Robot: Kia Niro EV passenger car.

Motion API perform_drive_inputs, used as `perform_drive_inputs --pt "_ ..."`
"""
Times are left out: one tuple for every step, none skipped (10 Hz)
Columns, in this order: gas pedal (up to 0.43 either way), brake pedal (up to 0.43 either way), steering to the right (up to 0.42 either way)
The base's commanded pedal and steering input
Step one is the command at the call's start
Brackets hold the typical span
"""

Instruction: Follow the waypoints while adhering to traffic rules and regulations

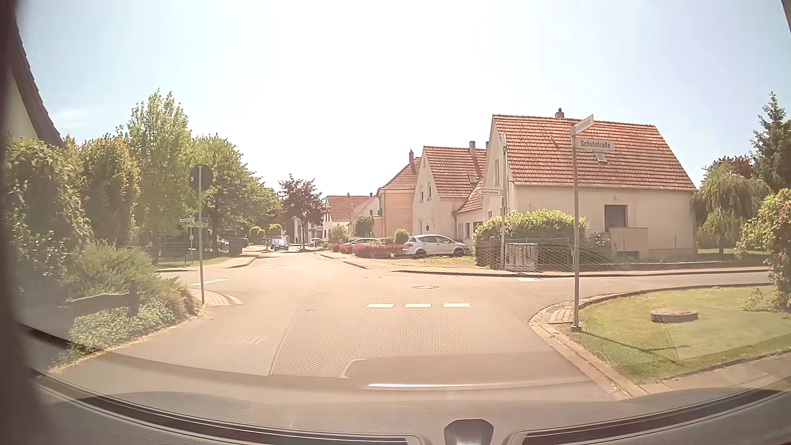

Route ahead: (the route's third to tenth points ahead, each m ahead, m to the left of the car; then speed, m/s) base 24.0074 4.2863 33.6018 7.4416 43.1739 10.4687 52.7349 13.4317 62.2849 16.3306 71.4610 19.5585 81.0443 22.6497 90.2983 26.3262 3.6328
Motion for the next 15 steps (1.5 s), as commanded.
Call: perform_drive_inputs --pt "0.000 0.018 0.002" --pt "0.000 0.024 0.002" --pt "0.000 0.030 0.002" --pt "0.000 0.055 0.003" --pt "0.000 0.098 0.003" --pt "0.000 0.134 0.003" --pt "0.000 0.152 0.003" --pt "0.000 0.165 0.004" --pt "0.000 0.183 0.007" --pt "0.000 0.189 0.013" --pt "0.000 0.195 0.016" --pt "0.000 0.201 0.021" --pt "0.000 0.207 0.025" --pt "0.000 0.207 0.028" --pt "0.000 0.207 0.032"
